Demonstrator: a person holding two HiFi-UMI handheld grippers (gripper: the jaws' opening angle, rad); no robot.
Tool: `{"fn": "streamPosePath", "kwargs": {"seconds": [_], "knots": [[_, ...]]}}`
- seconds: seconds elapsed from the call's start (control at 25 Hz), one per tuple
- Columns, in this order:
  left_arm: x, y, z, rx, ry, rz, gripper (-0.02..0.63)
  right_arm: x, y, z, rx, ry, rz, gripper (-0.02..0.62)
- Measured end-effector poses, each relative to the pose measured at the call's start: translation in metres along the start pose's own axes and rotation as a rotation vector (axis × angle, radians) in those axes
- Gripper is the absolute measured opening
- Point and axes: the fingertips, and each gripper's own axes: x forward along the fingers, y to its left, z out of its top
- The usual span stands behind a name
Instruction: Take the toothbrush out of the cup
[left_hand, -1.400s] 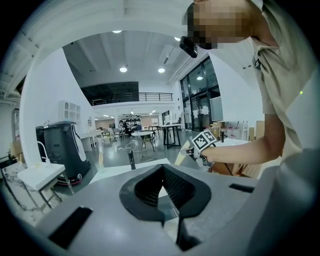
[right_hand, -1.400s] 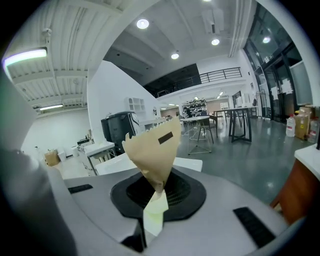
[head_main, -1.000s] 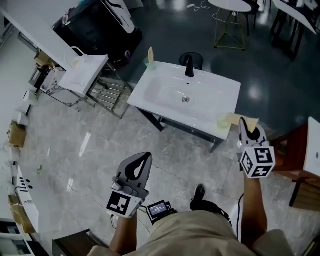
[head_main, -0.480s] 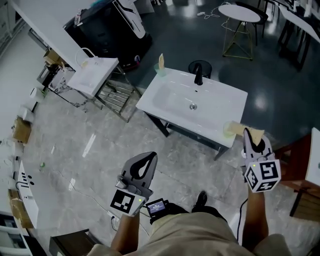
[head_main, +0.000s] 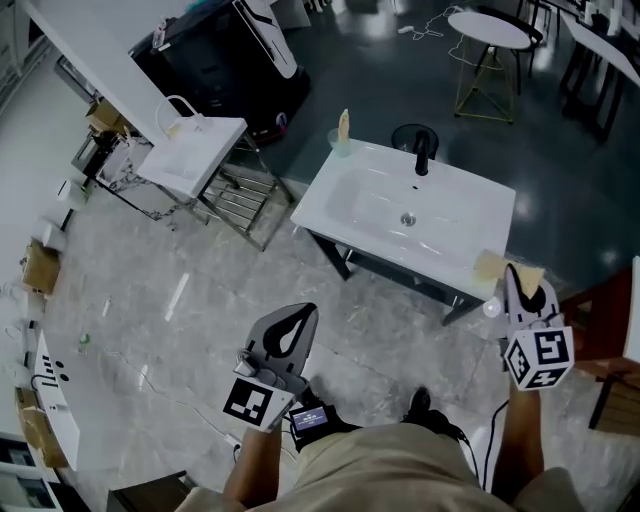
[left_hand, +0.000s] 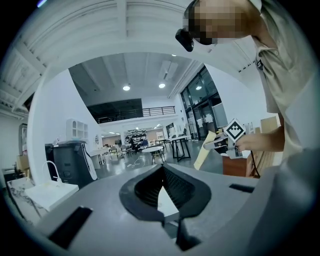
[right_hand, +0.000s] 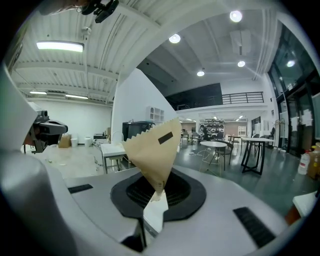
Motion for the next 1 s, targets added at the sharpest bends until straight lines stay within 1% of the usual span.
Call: {"fn": "streamPosePath", "kwargs": {"seconds": [0.08, 0.16, 0.36, 0.44, 0.52, 0.64, 0.72, 0.88, 1.0], "knots": [[-0.012, 0.029, -0.008, -0.003, -0.024, -0.026, 0.006, 0.006, 0.021, 0.003, -0.007, 0.002, -0.041, 0.028], [-0.029, 0.068, -0.019, -0.014, -0.039, -0.052, 0.006, 0.013, 0.048, 0.011, -0.012, 0.004, -0.092, 0.028], [-0.083, 0.196, -0.045, -0.031, -0.069, -0.108, 0.006, 0.032, 0.142, 0.046, -0.018, 0.013, -0.238, 0.028], [-0.099, 0.238, -0.059, -0.044, -0.076, -0.136, 0.006, 0.040, 0.177, 0.055, -0.029, 0.024, -0.285, 0.028], [-0.113, 0.271, -0.069, -0.062, -0.078, -0.175, 0.006, 0.046, 0.212, 0.065, -0.039, 0.037, -0.319, 0.028], [-0.129, 0.310, -0.073, -0.074, -0.085, -0.231, 0.006, 0.060, 0.261, 0.083, -0.060, 0.058, -0.338, 0.026], [-0.135, 0.331, -0.072, -0.079, -0.100, -0.251, 0.006, 0.070, 0.283, 0.092, -0.069, 0.068, -0.343, 0.026], [-0.135, 0.363, -0.070, -0.085, -0.123, -0.270, 0.006, 0.084, 0.312, 0.104, -0.076, 0.077, -0.356, 0.028], [-0.125, 0.377, -0.066, -0.076, -0.142, -0.287, 0.006, 0.090, 0.322, 0.109, -0.065, 0.074, -0.366, 0.028]]}}
